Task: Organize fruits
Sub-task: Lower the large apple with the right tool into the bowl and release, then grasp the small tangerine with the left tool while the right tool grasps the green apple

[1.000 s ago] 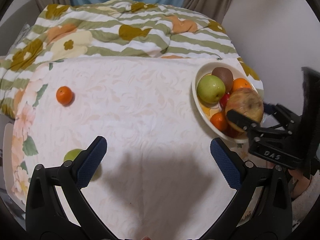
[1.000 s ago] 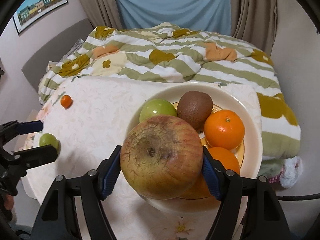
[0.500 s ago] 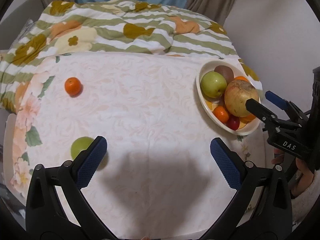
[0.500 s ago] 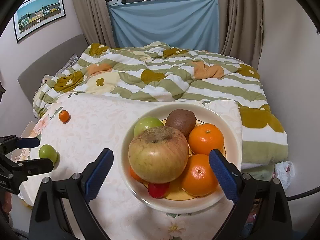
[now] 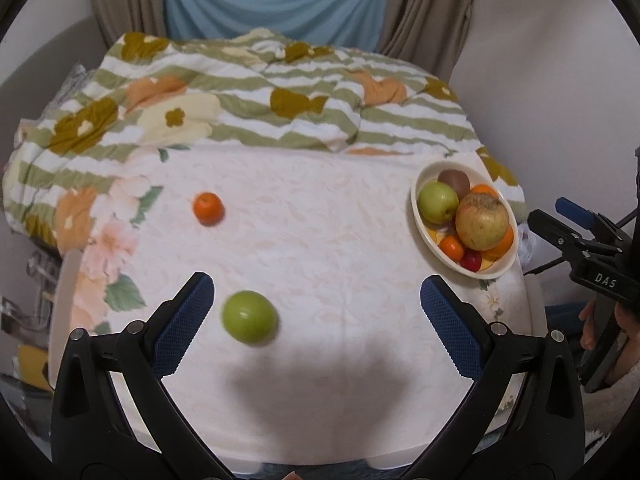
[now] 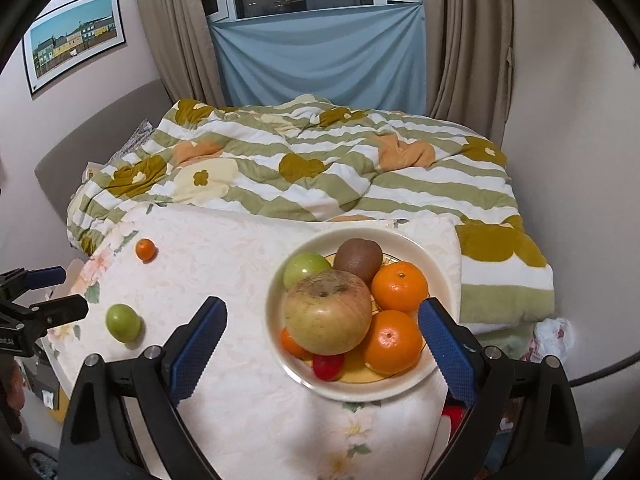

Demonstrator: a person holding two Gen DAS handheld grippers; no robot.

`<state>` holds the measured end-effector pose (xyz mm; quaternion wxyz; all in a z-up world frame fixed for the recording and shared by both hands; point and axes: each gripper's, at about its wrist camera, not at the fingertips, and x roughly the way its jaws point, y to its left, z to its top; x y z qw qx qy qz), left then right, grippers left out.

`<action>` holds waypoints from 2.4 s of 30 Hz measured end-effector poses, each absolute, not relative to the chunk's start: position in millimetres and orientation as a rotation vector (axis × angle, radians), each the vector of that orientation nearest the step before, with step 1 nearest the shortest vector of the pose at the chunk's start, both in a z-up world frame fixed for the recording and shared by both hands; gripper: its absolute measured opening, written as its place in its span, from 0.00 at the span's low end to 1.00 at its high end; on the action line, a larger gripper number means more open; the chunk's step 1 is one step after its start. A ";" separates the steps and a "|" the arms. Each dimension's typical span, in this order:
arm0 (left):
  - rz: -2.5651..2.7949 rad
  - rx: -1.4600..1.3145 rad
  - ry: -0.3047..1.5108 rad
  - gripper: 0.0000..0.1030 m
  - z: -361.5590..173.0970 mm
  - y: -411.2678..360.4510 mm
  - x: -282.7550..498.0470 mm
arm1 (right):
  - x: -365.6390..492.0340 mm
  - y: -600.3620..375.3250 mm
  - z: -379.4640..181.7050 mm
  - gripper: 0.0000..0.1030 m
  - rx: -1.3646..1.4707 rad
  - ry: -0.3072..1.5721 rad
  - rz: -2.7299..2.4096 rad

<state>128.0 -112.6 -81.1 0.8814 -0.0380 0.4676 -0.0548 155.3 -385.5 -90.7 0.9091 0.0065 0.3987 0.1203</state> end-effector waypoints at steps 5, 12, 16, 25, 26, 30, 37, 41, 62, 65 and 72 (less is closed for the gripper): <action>-0.129 -0.053 0.926 1.00 -63.2 -73.4 123.5 | 138.5 -355.0 -69.4 0.93 0.017 0.806 0.212; -0.175 -0.007 0.906 1.00 -52.5 -16.0 130.7 | 124.0 -294.4 -61.7 0.93 0.054 0.831 0.177; -0.233 0.012 0.911 1.00 -55.1 15.1 141.9 | 119.0 -260.0 -68.5 0.93 0.068 0.852 0.146; -0.375 0.075 0.956 1.00 -79.1 60.6 186.0 | 116.5 -196.8 -94.2 0.93 0.135 0.898 0.042; -0.391 0.087 0.963 1.00 -83.4 62.5 191.4 | 116.5 -189.6 -98.3 0.93 0.140 0.903 0.027; -0.462 0.146 0.989 1.00 -102.4 65.1 215.4 | 118.0 -167.6 -112.9 0.93 0.160 0.921 -0.012; -0.583 0.250 1.010 1.00 -137.3 49.1 253.3 | 122.4 -142.2 -144.8 0.93 0.180 0.961 -0.041; -0.641 0.308 1.038 0.92 -162.5 33.5 267.5 | 125.1 -132.5 -165.9 0.93 0.188 0.995 -0.052; -0.749 0.452 1.071 0.44 -219.7 -5.2 279.0 | 135.0 -105.3 -204.8 0.80 0.128 1.082 -0.032; -0.755 0.456 1.068 0.43 -219.2 -4.2 278.8 | 137.3 -104.1 -206.1 0.75 0.128 1.095 -0.030; -0.739 0.451 1.068 0.43 -219.0 5.4 279.7 | 142.2 -102.9 -207.5 0.70 0.107 1.107 -0.019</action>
